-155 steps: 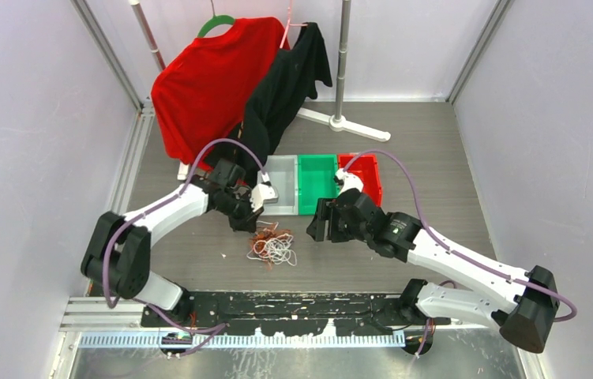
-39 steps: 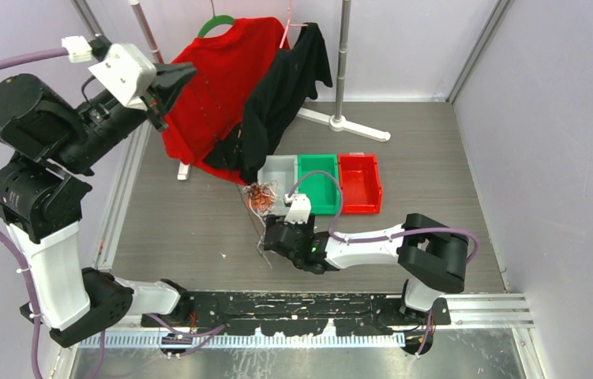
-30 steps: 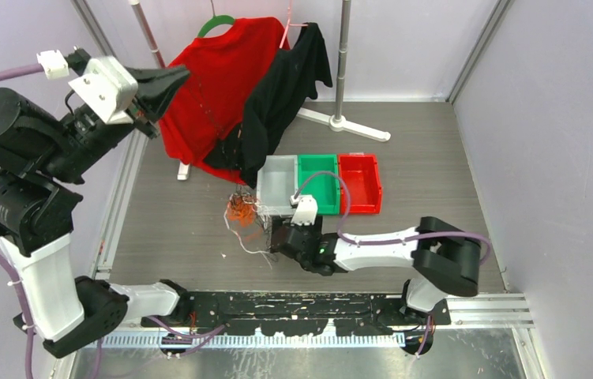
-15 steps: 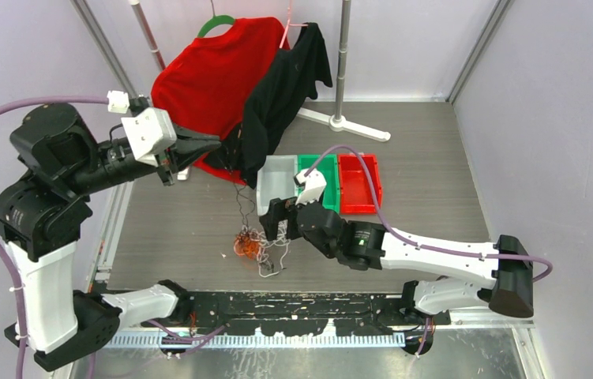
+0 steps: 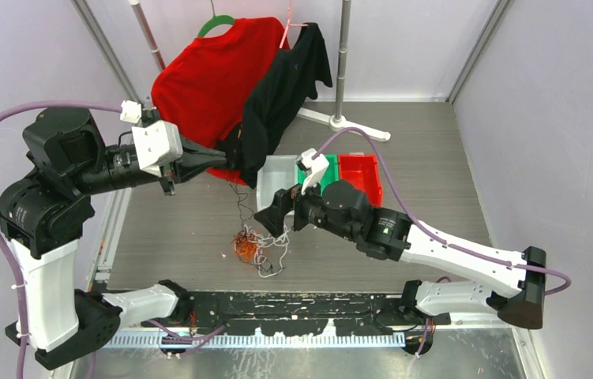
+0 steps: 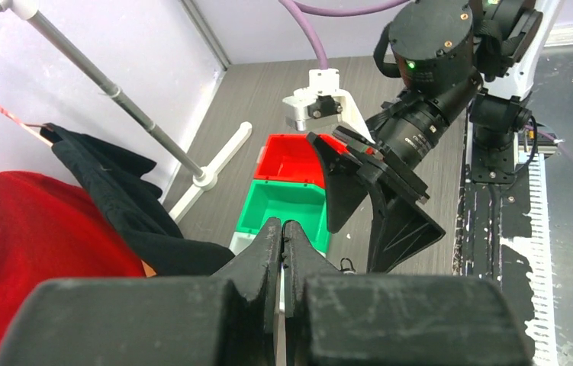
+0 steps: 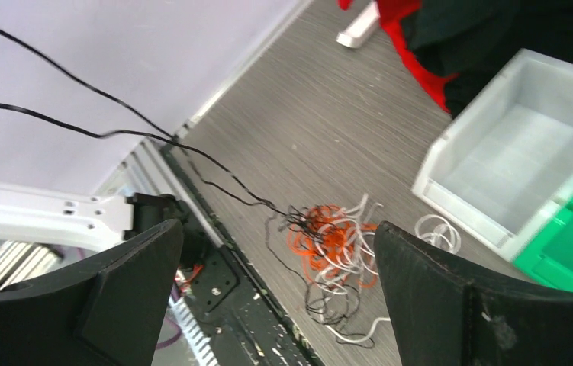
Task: Untangle the cables
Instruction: Untie the cable.
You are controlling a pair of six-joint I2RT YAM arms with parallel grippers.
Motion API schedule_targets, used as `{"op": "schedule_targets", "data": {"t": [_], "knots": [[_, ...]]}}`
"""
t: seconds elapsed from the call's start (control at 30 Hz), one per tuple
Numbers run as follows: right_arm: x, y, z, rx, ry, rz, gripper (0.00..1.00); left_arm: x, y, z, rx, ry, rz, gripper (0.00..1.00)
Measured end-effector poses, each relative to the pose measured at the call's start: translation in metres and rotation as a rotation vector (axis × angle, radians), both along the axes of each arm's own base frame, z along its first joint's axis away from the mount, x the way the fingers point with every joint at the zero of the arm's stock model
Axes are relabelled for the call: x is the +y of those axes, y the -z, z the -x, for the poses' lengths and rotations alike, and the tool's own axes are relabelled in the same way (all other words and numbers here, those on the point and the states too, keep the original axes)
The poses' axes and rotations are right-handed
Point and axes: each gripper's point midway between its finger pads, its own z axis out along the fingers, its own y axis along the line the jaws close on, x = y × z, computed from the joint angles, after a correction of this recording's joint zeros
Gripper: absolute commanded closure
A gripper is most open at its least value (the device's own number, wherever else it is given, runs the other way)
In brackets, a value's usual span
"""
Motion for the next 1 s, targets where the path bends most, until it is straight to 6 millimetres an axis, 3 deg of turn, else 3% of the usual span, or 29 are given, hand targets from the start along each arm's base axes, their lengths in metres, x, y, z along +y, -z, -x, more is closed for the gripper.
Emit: {"op": "schedule_targets", "data": {"t": [0.3, 0.47, 0.73, 0.9, 1.0], "knots": [[0.021, -0.022, 0.001, 0.039, -0.165, -0.126, 0.06, -0.004, 0.001, 0.0, 0.013, 0.023, -0.003, 0.98], [0.053, -0.018, 0.0, 0.095, -0.254, -0.167, 0.14, -0.006, 0.002, -0.003, 0.019, 0.024, -0.005, 0.98], [0.094, 0.019, -0.004, 0.2, -0.266, -0.19, 0.34, -0.008, -0.014, -0.005, -0.008, 0.029, 0.018, 1.0], [0.101, 0.048, -0.011, 0.252, -0.211, -0.213, 0.54, -0.007, -0.032, -0.004, -0.056, 0.022, 0.055, 1.0], [0.1, 0.073, -0.016, 0.291, -0.164, -0.201, 0.57, -0.004, -0.047, -0.002, -0.099, 0.012, 0.083, 1.0]]}}
